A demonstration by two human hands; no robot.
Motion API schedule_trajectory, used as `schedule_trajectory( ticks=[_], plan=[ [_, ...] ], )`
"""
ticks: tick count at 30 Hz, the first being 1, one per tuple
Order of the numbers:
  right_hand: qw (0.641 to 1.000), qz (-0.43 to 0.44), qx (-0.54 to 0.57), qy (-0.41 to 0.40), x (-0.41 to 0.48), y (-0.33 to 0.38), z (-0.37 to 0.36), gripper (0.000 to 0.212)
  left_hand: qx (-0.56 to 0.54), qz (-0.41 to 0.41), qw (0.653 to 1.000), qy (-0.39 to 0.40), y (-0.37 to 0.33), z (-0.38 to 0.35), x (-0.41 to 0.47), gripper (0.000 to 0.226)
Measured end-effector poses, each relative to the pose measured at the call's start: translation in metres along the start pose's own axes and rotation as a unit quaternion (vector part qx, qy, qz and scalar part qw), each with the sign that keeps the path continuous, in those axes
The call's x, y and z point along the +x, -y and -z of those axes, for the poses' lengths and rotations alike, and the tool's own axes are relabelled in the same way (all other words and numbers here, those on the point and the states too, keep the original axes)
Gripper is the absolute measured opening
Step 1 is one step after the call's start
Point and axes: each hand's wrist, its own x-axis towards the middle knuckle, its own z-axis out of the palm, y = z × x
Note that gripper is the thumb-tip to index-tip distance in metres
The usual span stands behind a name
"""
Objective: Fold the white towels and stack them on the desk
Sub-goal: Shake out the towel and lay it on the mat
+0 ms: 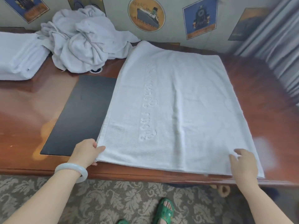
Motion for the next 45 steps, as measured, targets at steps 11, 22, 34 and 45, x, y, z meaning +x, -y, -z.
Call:
schedule_trajectory(
  ticks=[11, 22, 34, 45],
  plan=[
    [0.984, -0.176, -0.021, -0.011, 0.043, -0.047, 0.017, 0.046, -0.013, -0.005, 1.000, -0.003, 0.003, -0.002, 0.003, 0.039],
    [0.989, -0.034, -0.145, -0.022, 0.024, -0.039, 0.006, 0.033, 0.252, -0.225, 0.922, -0.190, -0.034, -0.042, -0.033, 0.061],
    [0.992, -0.122, -0.034, 0.028, 0.040, -0.040, 0.029, 0.037, 0.317, -0.388, 0.865, -0.011, -0.131, -0.153, -0.024, 0.066],
    [0.989, -0.147, 0.014, 0.011, 0.061, -0.073, 0.048, 0.019, 0.285, -0.437, 0.850, -0.070, -0.121, -0.179, -0.010, 0.068]
  ],
)
